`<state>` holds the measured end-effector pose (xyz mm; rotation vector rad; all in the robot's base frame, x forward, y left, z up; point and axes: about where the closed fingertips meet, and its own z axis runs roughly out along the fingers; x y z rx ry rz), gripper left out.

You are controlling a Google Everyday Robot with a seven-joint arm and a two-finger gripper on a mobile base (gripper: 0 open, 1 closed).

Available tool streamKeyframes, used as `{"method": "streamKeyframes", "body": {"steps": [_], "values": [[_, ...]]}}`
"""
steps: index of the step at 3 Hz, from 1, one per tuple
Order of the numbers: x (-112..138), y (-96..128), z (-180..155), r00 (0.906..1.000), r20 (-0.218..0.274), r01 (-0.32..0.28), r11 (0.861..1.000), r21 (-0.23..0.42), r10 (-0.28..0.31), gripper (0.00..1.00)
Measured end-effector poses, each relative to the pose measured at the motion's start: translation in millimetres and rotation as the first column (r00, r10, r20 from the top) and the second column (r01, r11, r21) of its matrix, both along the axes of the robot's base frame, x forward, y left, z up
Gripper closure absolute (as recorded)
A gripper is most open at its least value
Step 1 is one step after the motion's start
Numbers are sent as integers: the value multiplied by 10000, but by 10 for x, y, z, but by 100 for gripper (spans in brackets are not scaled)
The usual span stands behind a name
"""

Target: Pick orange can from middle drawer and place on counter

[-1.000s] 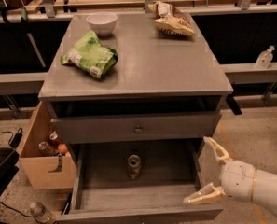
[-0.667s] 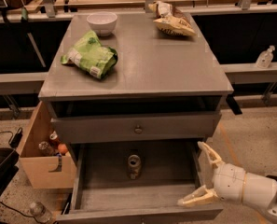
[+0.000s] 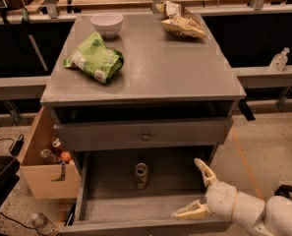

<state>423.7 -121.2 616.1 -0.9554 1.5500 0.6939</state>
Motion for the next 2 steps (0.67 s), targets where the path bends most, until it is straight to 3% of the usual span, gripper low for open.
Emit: {"method": "streamKeyframes", "body": {"steps": [2], "values": [[277,631,-572,9979,-493,-418,9989,-199,408,0]]}}
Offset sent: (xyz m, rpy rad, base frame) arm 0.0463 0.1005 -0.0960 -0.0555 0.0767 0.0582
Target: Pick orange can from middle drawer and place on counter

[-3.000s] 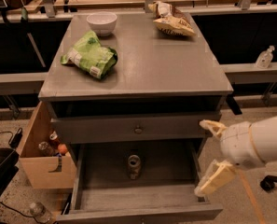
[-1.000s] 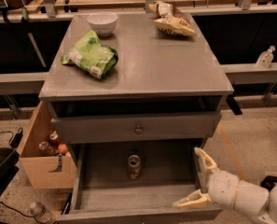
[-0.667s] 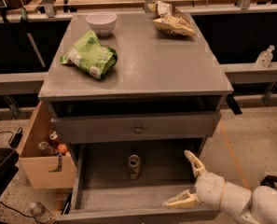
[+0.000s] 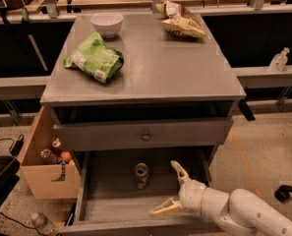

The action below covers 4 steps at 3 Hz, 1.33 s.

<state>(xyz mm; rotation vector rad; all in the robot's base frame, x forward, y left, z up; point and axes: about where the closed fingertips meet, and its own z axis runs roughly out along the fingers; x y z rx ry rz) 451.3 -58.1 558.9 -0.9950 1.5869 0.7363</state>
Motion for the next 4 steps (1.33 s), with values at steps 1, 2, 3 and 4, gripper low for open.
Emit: {"method": "streamKeyframes", "body": {"steps": [1,2,3,4], "values": [[177,293,-225,9986,164,-489,9985,-237,493,0],[406,539,-373,9933,404,-1068,9934,-423,1085,0],[406,540,-373,9933,404,-1069,9934,-423,1086,0],[542,456,-422,9920,647,-1064,9936,-369,1086,0]]}}
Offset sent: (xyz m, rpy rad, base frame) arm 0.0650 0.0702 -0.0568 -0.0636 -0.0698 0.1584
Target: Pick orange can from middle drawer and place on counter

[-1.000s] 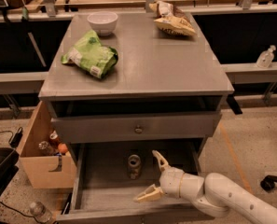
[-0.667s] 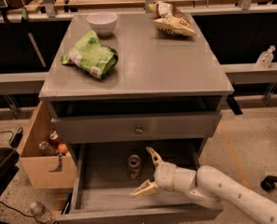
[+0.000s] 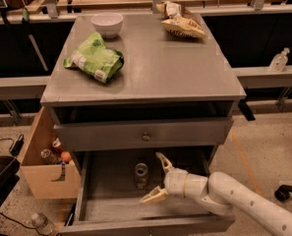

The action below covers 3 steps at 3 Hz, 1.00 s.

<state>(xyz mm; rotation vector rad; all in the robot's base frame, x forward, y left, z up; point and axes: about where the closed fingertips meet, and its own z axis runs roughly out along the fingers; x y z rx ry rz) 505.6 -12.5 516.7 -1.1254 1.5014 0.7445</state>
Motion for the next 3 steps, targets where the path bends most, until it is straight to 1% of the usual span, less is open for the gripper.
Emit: {"method": "streamKeyframes", "body": {"steps": [1,2,3], "values": [[205,-205,-64,9993,366,20,10000,-15,-19,0],[383,-363,-151,9984,566,-51,9999,92,45,0],[532,-403,-284,9987,467,-208,9992,338,192,0]]}}
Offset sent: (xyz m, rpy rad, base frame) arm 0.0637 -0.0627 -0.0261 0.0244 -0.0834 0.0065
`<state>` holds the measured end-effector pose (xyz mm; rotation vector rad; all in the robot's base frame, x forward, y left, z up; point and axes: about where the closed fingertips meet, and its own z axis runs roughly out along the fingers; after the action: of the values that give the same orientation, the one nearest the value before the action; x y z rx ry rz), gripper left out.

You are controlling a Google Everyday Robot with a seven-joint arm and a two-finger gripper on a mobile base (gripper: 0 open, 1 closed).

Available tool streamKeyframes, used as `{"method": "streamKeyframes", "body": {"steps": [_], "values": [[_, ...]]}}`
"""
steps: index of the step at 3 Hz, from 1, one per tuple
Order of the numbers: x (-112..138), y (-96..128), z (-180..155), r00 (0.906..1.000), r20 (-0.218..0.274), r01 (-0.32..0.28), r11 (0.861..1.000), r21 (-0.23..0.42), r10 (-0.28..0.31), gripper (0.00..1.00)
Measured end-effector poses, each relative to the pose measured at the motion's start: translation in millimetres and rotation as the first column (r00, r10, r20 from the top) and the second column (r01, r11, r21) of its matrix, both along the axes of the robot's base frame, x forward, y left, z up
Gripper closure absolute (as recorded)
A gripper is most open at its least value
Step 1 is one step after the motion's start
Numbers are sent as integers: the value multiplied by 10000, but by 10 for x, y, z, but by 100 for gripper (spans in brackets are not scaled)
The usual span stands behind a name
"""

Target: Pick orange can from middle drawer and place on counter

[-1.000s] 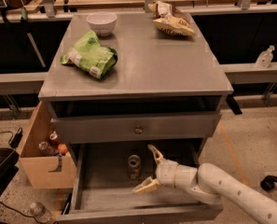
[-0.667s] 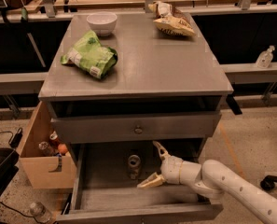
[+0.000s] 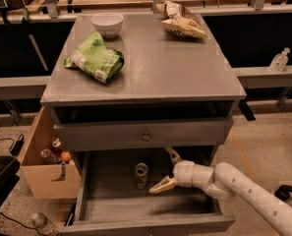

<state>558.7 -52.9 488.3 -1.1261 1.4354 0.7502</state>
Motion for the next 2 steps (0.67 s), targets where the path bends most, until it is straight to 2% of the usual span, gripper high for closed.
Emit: {"method": "streamKeyframes", "body": {"steps": [1,2], "values": [[88,51,-96,9999,-123,-102,9999,111,103,0],[142,215,-224,9987,-329,-381,9993,47,382,0]]}}
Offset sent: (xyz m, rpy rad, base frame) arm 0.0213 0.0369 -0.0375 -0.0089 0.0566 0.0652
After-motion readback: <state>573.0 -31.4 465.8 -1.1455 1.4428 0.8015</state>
